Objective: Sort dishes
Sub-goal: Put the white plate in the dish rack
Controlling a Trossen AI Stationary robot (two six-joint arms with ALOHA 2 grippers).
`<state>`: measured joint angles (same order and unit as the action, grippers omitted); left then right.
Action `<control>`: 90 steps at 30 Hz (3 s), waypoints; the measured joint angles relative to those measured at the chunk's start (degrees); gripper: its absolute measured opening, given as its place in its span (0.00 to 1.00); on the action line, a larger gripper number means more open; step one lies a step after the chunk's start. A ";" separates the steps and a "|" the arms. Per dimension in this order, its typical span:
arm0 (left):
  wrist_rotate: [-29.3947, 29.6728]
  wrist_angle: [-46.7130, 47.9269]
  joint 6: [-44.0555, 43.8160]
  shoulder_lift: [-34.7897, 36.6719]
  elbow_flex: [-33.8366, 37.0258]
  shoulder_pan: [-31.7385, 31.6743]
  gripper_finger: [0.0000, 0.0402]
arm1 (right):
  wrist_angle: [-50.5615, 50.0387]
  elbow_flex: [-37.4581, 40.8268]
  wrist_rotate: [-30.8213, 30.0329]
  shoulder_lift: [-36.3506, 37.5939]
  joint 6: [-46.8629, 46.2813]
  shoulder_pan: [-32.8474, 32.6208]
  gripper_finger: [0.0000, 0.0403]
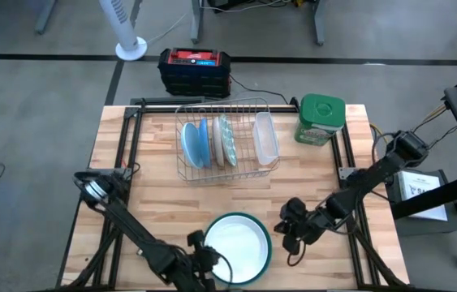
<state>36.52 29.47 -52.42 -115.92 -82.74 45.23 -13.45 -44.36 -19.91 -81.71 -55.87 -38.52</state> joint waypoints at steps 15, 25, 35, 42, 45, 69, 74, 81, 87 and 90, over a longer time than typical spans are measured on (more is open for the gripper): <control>-1.28 33.45 -8.40 -19.44 -29.84 0.05 0.00 | 6.45 -1.83 -1.04 -11.21 -8.20 0.02 0.36; -1.73 39.10 -10.69 -25.07 -37.18 0.11 0.00 | 6.56 -5.71 -2.28 -14.69 -5.92 0.27 0.47; -1.12 38.38 -13.21 -24.83 -33.90 0.03 0.00 | 6.89 -6.83 -1.37 -17.75 -7.08 1.22 0.50; 0.53 36.54 -13.25 -24.83 -32.90 -0.04 0.00 | 7.22 -7.10 -0.33 -18.45 -7.03 2.28 0.50; 1.37 35.42 -14.21 -24.72 -32.07 -0.13 0.00 | 7.30 -7.10 0.98 -18.45 -6.63 3.13 0.49; 13.49 32.57 -17.06 -25.12 -30.04 -0.67 0.00 | 6.23 -6.82 1.87 -19.73 -2.92 7.94 0.03; 15.07 34.55 -17.16 -25.40 -31.57 -0.91 0.00 | 5.19 -6.80 2.40 -18.37 -1.02 8.04 0.03; 15.40 40.86 -17.36 -25.30 -36.03 -0.76 0.00 | 4.93 -6.80 0.97 -15.87 2.07 7.94 0.02; 15.64 45.61 -17.37 -25.18 -38.92 -0.76 0.00 | 4.64 -6.80 -0.30 -15.08 3.51 8.90 0.02; 15.66 47.08 -17.56 -25.18 -40.31 -0.76 0.00 | 4.61 -6.80 -1.00 -15.05 4.44 9.01 0.02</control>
<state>52.18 76.55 -69.98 -141.10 -123.05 44.47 -8.84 -51.16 -20.91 -96.77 -51.44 -29.52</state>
